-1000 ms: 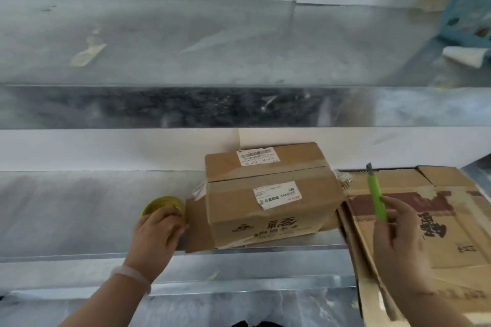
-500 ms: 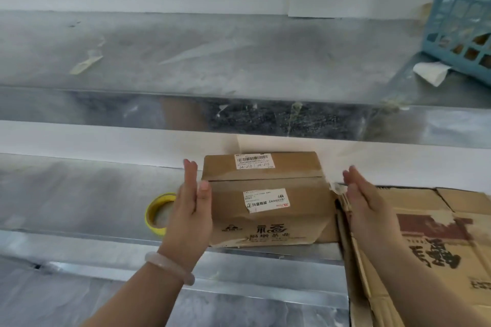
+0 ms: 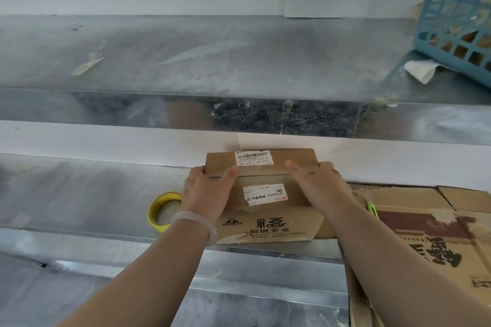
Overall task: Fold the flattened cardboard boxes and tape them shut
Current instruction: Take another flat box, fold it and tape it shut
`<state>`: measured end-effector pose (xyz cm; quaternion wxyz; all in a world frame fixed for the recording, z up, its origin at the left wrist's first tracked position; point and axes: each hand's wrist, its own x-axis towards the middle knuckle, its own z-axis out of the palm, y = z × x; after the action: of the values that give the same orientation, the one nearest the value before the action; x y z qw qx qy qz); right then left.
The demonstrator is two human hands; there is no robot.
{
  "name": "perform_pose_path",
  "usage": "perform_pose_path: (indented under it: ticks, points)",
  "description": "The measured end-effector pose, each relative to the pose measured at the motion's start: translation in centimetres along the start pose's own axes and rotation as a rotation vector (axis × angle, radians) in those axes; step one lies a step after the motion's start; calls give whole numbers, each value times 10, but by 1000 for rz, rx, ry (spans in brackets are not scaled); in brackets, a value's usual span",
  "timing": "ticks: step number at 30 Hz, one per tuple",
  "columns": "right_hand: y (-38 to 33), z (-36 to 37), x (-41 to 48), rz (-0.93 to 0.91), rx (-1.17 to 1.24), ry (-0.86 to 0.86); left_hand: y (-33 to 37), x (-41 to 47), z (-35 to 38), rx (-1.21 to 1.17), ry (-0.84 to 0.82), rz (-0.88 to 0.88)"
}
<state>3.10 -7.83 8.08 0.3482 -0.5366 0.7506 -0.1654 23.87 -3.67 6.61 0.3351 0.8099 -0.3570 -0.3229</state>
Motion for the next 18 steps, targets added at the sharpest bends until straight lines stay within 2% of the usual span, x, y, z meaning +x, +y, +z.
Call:
perform_pose_path:
  ticks: [2,6,10,16,18]
  points:
    - [-3,4,1,2,-107,46,4,4,0,114,-6,15]
    - [4,9,5,-18,-63,95,2,15,-1,184,-38,38]
    - [11,13,6,-61,-12,138,-3,16,1,74,-104,72]
    - [21,10,7,-105,103,100,-12,19,-3,-54,-123,151]
    - [27,9,3,-122,190,73,-17,19,-5,-110,-176,116]
